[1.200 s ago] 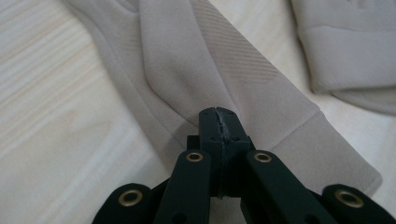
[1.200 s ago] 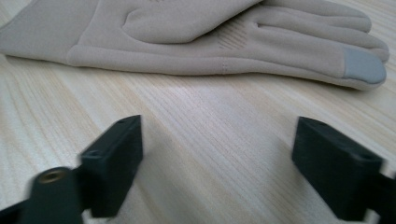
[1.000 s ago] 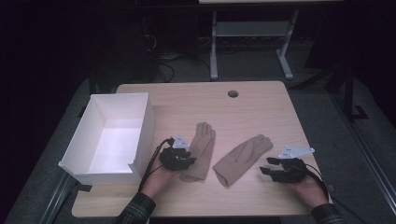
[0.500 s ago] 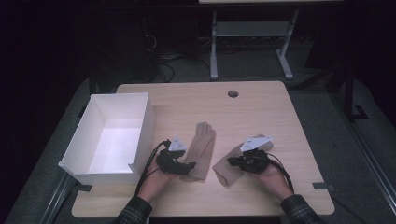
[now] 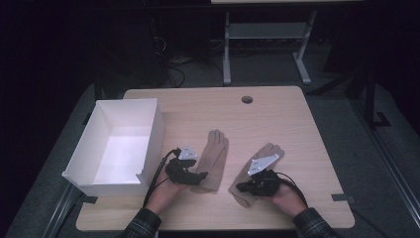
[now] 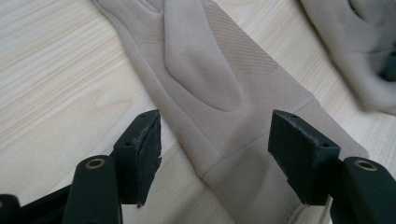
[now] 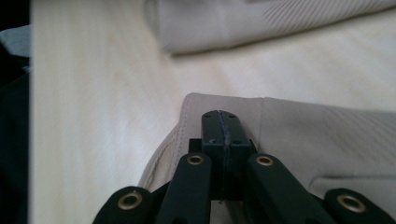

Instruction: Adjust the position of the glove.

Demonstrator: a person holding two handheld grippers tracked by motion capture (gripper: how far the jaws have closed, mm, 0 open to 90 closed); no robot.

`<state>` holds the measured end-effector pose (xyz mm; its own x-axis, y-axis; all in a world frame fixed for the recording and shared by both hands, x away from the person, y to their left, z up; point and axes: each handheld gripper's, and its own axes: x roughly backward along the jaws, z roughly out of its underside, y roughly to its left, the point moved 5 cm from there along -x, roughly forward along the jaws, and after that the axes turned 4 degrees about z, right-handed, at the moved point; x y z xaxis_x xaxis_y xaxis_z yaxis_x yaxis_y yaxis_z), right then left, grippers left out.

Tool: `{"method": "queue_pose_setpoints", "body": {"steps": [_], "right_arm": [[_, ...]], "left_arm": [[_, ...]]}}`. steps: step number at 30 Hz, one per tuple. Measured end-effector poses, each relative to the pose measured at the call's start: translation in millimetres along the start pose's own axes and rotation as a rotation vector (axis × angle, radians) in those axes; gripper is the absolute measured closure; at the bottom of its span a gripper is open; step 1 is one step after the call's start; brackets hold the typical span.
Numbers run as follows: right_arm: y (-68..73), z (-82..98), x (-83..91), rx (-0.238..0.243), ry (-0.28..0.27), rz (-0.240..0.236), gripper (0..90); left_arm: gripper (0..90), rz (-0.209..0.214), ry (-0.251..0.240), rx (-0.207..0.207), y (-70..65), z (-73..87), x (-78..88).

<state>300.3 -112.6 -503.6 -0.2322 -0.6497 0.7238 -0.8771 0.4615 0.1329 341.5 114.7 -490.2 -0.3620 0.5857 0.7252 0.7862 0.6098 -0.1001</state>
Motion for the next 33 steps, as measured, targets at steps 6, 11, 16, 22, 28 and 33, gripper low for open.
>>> {"method": "queue_pose_setpoints", "body": {"steps": [6,11,16,22,28,33], "right_arm": [[9.6,16.6,14.6,0.006,0.018,-0.041,89.9],[12.0,20.3,24.7,0.04,-0.001,-0.007,88.8],[-2.3,19.2,40.7,0.007,-0.051,0.052,89.0],[-23.8,31.7,58.1,-0.036,-0.061,0.136,89.3],[-47.1,44.8,68.1,-0.089,-0.044,0.217,89.6],[-58.9,48.5,66.3,-0.114,-0.031,0.238,89.7]], "left_arm": [[34.9,-0.005,-0.005,0.004,3.2,-0.7,-1.1],[37.8,-0.021,-0.027,0.005,11.2,-9.4,-2.5],[44.4,-0.039,-0.035,0.012,22.3,-21.1,-7.7],[51.2,-0.04,-0.034,0.044,29.6,-24.1,-16.7],[55.8,-0.06,0.001,0.036,30.8,-22.9,-26.9],[62.8,-0.045,0.018,0.057,28.6,-21.0,-29.1]]}}
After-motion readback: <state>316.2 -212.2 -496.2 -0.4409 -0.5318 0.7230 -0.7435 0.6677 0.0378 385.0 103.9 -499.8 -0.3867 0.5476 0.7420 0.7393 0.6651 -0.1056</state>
